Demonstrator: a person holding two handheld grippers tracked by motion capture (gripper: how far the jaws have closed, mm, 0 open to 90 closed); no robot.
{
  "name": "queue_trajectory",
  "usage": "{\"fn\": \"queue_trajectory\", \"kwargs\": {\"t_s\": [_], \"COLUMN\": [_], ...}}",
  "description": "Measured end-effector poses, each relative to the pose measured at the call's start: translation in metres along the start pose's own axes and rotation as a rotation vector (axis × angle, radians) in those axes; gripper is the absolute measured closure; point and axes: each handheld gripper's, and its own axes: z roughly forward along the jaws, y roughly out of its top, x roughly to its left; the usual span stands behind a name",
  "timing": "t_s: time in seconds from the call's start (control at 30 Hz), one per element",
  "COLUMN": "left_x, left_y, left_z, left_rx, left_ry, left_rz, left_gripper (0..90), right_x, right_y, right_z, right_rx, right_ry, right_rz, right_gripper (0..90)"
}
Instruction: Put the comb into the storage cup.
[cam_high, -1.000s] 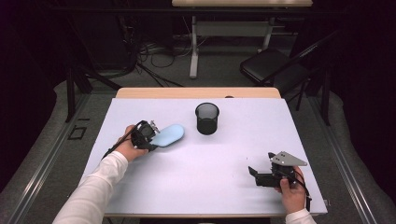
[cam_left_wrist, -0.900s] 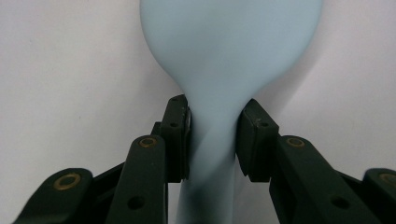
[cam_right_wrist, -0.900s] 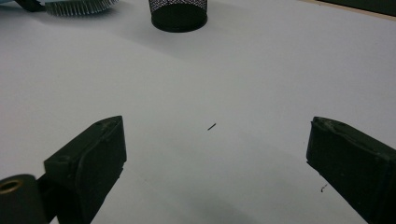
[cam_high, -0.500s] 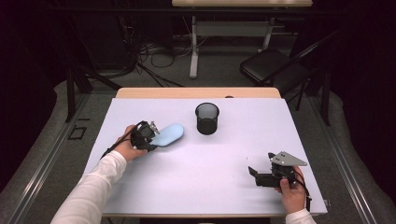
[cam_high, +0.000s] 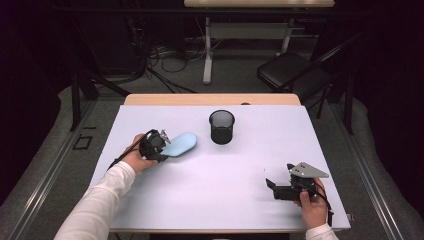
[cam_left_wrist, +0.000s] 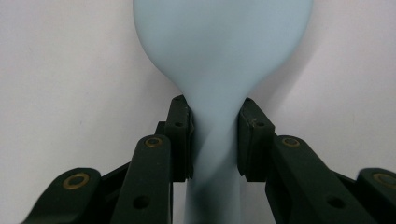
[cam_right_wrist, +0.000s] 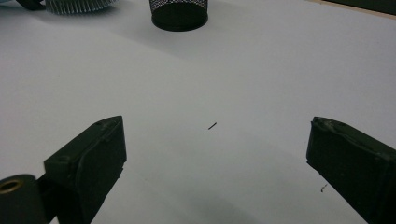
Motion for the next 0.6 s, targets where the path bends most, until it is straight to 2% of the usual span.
{"fn": "queue_trajectory", "kwargs": {"t_s": [0.6], "left_x": [0.0011], "left_y": [-0.0016], "left_z": [-0.0024], "left_rx": [0.002], "left_ry": [0.016], "left_rz": [-0.003], "left_gripper": [69.9], "right_x": [0.0], "right_y": [-0.0002], "right_z": [0.0003], "right_rx": [0.0], "right_ry": [0.0], "right_rz": [0.002], "right_gripper": [4.5]}}
